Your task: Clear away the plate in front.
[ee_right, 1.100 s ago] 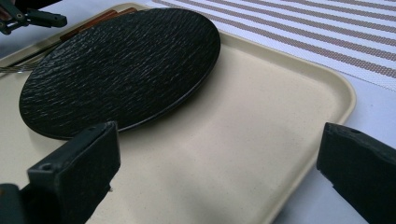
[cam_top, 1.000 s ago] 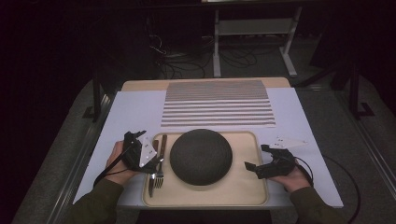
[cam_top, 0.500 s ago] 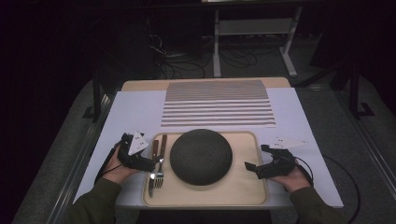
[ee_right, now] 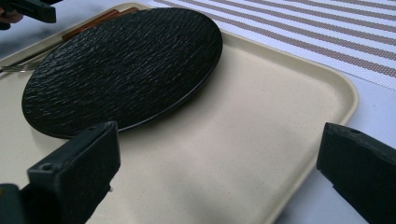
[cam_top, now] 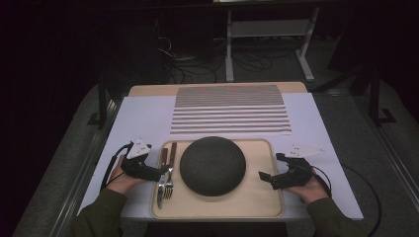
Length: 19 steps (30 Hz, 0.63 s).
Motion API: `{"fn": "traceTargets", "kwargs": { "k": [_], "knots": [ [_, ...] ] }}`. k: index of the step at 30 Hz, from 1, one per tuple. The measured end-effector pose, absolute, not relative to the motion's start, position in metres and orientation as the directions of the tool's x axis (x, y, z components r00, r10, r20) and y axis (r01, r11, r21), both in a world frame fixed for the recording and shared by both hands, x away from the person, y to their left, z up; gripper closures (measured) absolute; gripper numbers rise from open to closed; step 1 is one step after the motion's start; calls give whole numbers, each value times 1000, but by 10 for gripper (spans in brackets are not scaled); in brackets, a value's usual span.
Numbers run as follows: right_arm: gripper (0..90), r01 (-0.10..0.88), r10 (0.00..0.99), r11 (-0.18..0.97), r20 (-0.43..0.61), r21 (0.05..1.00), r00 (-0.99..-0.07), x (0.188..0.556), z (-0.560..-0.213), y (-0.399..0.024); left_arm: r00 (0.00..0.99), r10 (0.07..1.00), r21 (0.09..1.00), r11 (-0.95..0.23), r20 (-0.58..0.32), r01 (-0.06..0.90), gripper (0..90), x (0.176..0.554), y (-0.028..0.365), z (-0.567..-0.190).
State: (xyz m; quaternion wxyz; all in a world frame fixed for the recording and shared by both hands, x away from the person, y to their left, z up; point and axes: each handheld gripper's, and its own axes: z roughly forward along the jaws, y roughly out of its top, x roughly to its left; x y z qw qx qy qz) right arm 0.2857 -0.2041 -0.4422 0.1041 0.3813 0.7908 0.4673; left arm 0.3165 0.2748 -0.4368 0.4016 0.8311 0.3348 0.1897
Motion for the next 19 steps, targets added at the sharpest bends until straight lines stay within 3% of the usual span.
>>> {"fn": "traceTargets", "kwargs": {
  "k": [19],
  "knots": [
    [0, 505, 697, 272, 194, 819, -690, 286, -442, -204, 702, 712, 794, -436, 16, 424, 0, 319, 280, -439]
  ]
}}
